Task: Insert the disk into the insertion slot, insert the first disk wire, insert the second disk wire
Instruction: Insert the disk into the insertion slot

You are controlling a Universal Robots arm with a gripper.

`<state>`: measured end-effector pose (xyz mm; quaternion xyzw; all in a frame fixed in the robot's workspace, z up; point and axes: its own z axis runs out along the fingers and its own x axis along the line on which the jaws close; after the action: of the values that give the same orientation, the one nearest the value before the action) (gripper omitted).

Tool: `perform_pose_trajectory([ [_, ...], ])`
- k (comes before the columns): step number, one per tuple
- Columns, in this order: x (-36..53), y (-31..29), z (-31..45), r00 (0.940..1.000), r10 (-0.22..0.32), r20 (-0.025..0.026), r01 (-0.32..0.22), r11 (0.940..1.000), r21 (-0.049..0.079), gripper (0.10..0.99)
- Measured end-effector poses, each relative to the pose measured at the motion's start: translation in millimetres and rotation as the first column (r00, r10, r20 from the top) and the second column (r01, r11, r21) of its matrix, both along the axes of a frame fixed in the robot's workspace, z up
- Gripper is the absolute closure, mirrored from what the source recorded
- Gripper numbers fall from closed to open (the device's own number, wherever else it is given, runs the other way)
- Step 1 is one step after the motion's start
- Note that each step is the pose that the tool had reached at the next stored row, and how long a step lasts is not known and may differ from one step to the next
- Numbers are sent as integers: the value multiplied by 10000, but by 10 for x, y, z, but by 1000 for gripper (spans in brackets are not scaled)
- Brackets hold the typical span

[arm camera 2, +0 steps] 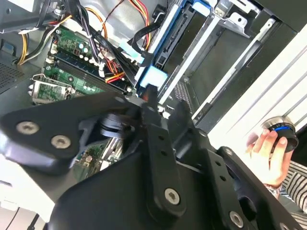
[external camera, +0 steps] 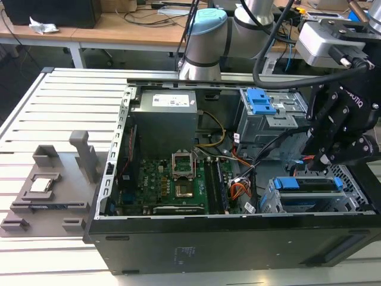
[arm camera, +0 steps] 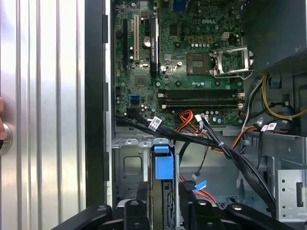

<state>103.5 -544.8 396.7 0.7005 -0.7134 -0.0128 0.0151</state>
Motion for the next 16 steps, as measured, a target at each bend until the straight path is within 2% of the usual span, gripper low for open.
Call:
perform_pose_trajectory([
  [1, 0, 0, 0, 10000, 0, 0, 0, 10000, 0, 792],
  [2, 0, 0, 0, 10000, -1, 0, 1, 10000, 0, 792],
  [3, 0, 0, 0, 10000, -1, 0, 1, 10000, -1, 851],
  [4, 0, 0, 0, 10000, 0, 0, 0, 10000, 0, 973],
  [13, 2, -12, -2, 10000, -1, 0, 1, 10000, -1, 980],
  [16, 86, -17, -9, 10000, -1, -22, 1, 10000, -1, 980],
])
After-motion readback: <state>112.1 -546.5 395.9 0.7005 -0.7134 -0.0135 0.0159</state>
